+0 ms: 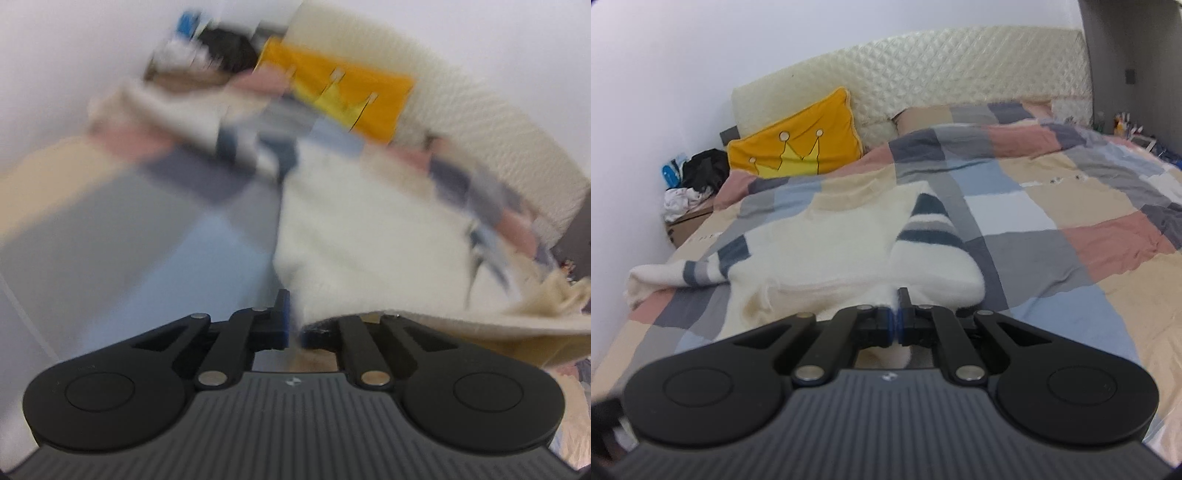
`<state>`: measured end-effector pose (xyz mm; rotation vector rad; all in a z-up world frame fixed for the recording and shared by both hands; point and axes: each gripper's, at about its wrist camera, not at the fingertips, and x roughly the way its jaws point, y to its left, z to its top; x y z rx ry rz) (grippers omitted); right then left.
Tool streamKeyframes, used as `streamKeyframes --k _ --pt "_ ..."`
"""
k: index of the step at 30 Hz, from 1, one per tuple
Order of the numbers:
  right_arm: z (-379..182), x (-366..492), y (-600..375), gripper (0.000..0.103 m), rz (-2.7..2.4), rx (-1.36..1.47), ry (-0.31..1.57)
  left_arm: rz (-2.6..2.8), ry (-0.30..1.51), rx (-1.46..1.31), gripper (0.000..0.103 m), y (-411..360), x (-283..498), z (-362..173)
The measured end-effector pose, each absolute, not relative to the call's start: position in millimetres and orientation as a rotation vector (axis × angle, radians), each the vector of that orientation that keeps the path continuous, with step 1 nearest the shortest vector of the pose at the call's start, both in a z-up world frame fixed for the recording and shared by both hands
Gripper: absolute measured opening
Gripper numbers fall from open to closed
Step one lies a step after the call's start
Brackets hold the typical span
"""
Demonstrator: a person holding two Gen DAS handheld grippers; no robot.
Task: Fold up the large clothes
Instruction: 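Lift the held sweater side with both grippers and fold it over the body, then open both grippers and release the folded side onto the sweater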
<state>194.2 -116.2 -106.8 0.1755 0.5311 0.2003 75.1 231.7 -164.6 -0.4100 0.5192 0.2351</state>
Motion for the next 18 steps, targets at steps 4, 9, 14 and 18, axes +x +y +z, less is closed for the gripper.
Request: streamKeyframes --k 4,9,14,18 --pt "-83 184 -118 0.005 0.251 0.037 0.484 0.148 0.44 -0.335 0.006 247 66 -107" --pt "-47 160 -122 0.005 0.337 -0.119 0.443 0.06 0.4 -0.29 0.006 256 46 -64" --pt "-59 155 -115 0.005 0.415 -0.255 0.571 0.009 0.541 -0.24 0.006 265 44 -77" --pt "-98 160 -105 0.005 0.448 -0.29 0.763 0.031 0.759 -0.241 0.006 272 59 -119"
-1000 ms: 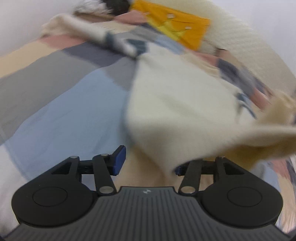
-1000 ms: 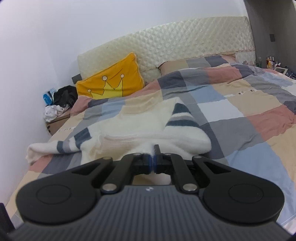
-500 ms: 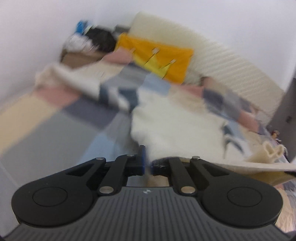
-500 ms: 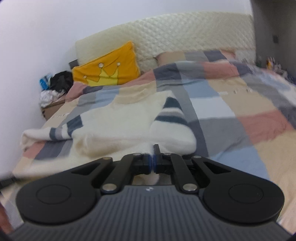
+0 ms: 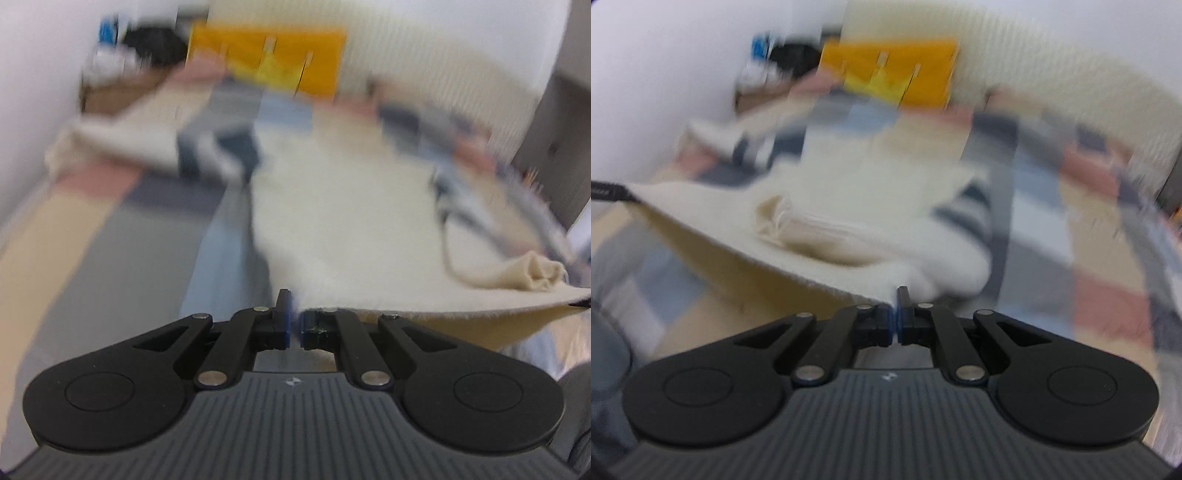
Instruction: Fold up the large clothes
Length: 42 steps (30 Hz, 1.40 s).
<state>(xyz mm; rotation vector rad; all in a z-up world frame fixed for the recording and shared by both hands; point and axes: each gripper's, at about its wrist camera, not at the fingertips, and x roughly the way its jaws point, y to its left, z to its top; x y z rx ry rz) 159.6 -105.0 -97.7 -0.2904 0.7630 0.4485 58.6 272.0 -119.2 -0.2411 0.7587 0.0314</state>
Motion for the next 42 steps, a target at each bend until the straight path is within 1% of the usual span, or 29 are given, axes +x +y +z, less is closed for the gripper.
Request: streamKeyframes --k 3,9,12,15,16,18,19,20,21,22,23,24,26,29,34,39,42 --pt "-119 160 -97 0.005 0.471 -0.302 0.893 0.053 0.887 -0.262 0.006 278 69 -144" --pt "-143 159 -82 0.005 0.479 -0.336 1.028 0.075 1.091 -0.212 0.006 278 88 -190" --pt "-151 159 -78 0.005 0.472 -0.352 1.05 0.077 1.144 -0.2 0.006 274 92 -204" --pt "-150 156 -80 0.006 0.471 -0.33 1.043 0.071 1.148 -0.216 0.007 274 95 -206" --pt "-148 156 -83 0.007 0.47 -0.313 1.042 0.059 1.141 -0.223 0.009 275 94 -205" --pt "-145 159 -89 0.012 0.474 -0.28 1.037 0.039 1.129 -0.219 0.023 277 92 -202" --pt "-143 159 -91 0.014 0.471 -0.266 1.039 0.04 1.118 -0.215 0.034 276 90 -198" --pt "-140 160 -94 0.022 0.471 -0.247 1.042 0.041 1.097 -0.213 0.044 278 87 -193" --pt "-138 162 -96 0.033 0.469 -0.227 1.047 0.04 1.085 -0.21 0.048 278 85 -187" --pt "-135 162 -99 0.038 0.473 -0.206 1.052 0.032 1.079 -0.209 0.053 279 83 -181" --pt "-133 161 -102 0.045 0.481 -0.186 1.057 0.019 1.076 -0.217 0.056 280 81 -176" --pt "-131 160 -105 0.048 0.488 -0.169 1.061 0.006 1.073 -0.235 0.058 281 76 -170" --pt "-126 158 -110 0.051 0.494 -0.135 1.06 -0.019 1.062 -0.261 0.066 281 68 -158" --pt "-119 158 -120 0.053 0.501 -0.071 1.053 -0.048 1.022 -0.242 0.07 279 53 -142" --pt "-113 169 -129 0.053 0.476 0.013 0.98 -0.087 0.944 -0.31 0.07 262 52 -125" --pt "-117 199 -130 0.053 0.408 0.1 0.863 -0.141 0.875 -0.393 0.07 219 78 -120" --pt "-128 220 -130 0.053 0.359 0.201 0.834 -0.182 0.862 -0.442 0.07 188 100 -128"
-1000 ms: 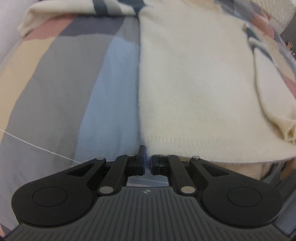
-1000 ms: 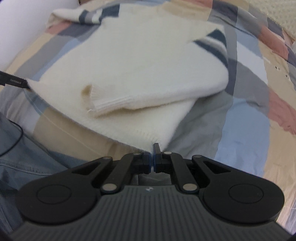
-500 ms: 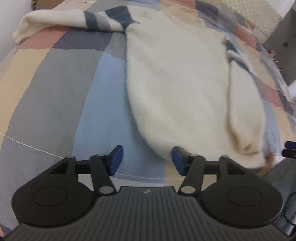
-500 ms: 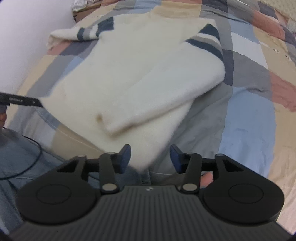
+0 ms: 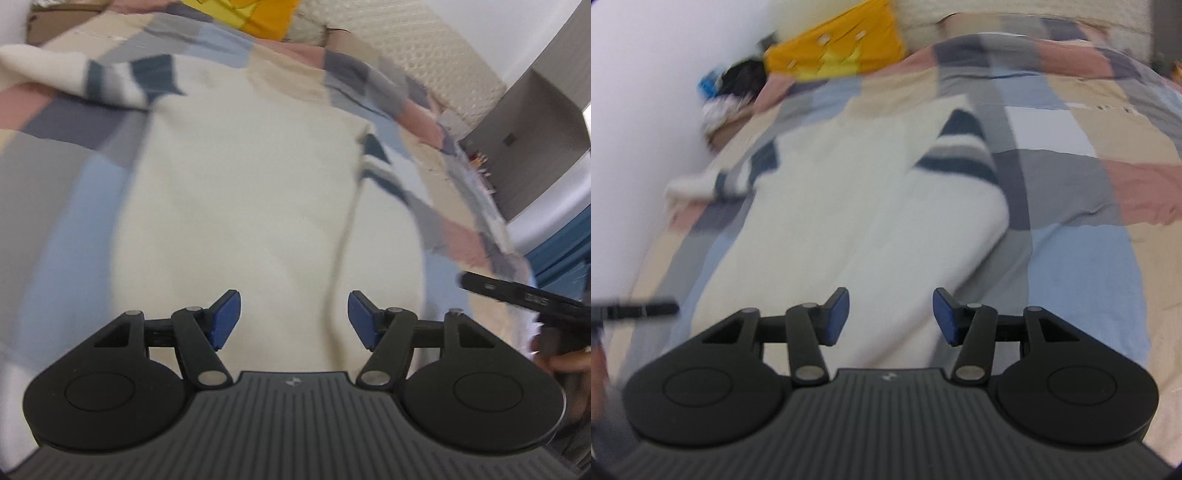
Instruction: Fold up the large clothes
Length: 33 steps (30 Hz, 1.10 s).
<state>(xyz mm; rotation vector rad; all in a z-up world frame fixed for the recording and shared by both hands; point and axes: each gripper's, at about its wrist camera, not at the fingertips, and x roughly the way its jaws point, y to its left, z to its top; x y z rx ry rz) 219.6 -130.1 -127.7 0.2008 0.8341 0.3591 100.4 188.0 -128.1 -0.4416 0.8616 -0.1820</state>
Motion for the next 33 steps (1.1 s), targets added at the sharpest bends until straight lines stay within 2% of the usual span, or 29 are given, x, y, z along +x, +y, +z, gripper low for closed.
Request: streamKeyframes --k 4,13,15,18,19,22,26,33 --pt "-144 246 -118 0.053 0.321 0.289 0.812 -0.215 0.888 -0.504 0.069 153 129 -153" --pt "-179 298 -98 0.053 0.271 0.3 0.778 -0.294 0.938 -0.579 0.067 117 163 -230" --pt "-185 307 -102 0.053 0.265 0.301 0.779 -0.318 0.941 -0.569 0.063 111 167 -240" --pt "-187 320 -109 0.053 0.235 0.3 0.761 -0.356 0.94 -0.564 0.052 106 172 -249" --pt "-188 325 -111 0.053 0.228 0.31 0.753 -0.367 0.943 -0.558 0.045 106 173 -251" --pt "-195 339 -115 0.053 0.209 0.327 0.752 -0.377 0.965 -0.572 0.037 105 178 -256" --pt "-206 350 -114 0.053 0.202 0.322 0.778 -0.414 0.988 -0.637 0.011 110 184 -262" --pt "-200 346 -106 0.054 0.262 0.316 0.748 -0.464 0.891 -0.709 0.008 130 177 -236"
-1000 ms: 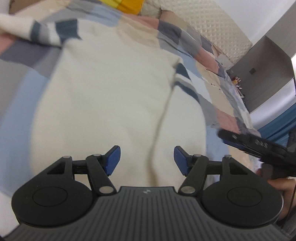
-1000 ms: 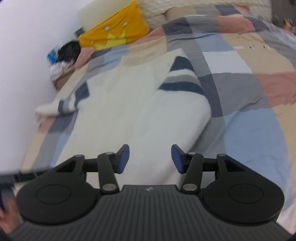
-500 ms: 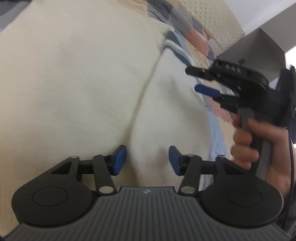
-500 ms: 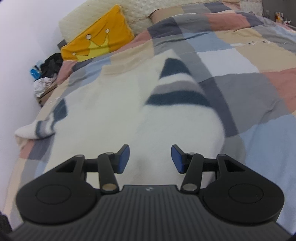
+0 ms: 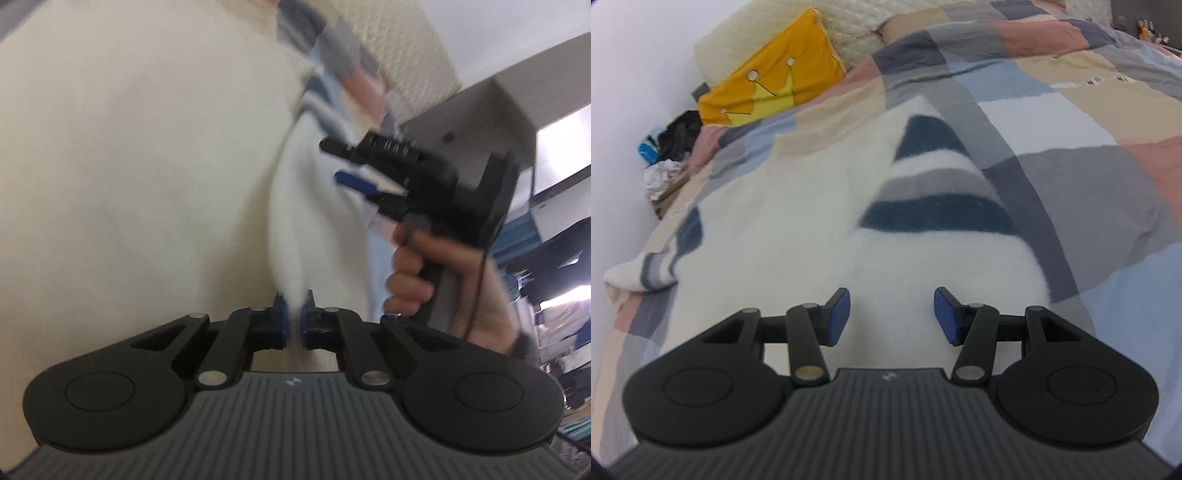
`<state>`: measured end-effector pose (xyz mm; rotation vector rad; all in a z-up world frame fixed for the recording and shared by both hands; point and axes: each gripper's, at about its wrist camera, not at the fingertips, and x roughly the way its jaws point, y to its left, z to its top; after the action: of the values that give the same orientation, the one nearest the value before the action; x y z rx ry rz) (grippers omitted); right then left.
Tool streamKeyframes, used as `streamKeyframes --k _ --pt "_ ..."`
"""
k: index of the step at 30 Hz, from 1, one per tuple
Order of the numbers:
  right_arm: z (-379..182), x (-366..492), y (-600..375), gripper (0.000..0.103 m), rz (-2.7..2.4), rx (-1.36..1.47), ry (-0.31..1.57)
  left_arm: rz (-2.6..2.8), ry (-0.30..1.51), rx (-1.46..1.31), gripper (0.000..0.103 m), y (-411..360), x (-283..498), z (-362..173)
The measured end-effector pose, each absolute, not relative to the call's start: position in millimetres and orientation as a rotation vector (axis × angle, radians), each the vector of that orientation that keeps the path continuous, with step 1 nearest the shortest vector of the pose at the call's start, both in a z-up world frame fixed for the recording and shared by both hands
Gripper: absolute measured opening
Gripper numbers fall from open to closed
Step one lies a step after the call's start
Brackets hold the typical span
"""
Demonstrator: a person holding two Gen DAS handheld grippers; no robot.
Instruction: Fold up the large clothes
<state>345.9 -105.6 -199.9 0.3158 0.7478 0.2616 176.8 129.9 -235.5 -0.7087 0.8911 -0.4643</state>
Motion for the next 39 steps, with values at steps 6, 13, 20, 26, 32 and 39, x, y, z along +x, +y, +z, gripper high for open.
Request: streamKeyframes --k 6,13,20,26,32,39 --pt "-191 336 -87 0.054 0.34 0.254 0.716 -0.37 0.831 -0.702 0.007 158 171 -213" --pt "-208 336 -70 0.052 0.316 0.133 0.797 -0.249 0.944 -0.631 0.007 157 180 -238" --pt "-220 336 -67 0.052 0.3 0.114 0.821 -0.19 0.977 -0.551 0.008 146 188 -245" --pt "-221 334 -66 0.052 0.294 0.106 0.816 -0.174 0.974 -0.519 0.008 142 188 -245" --pt "-215 326 -67 0.054 0.31 0.129 0.779 -0.169 0.945 -0.509 0.009 140 187 -239" --pt "-191 296 -63 0.054 0.369 0.155 0.686 -0.163 0.848 -0.438 0.052 151 161 -214"
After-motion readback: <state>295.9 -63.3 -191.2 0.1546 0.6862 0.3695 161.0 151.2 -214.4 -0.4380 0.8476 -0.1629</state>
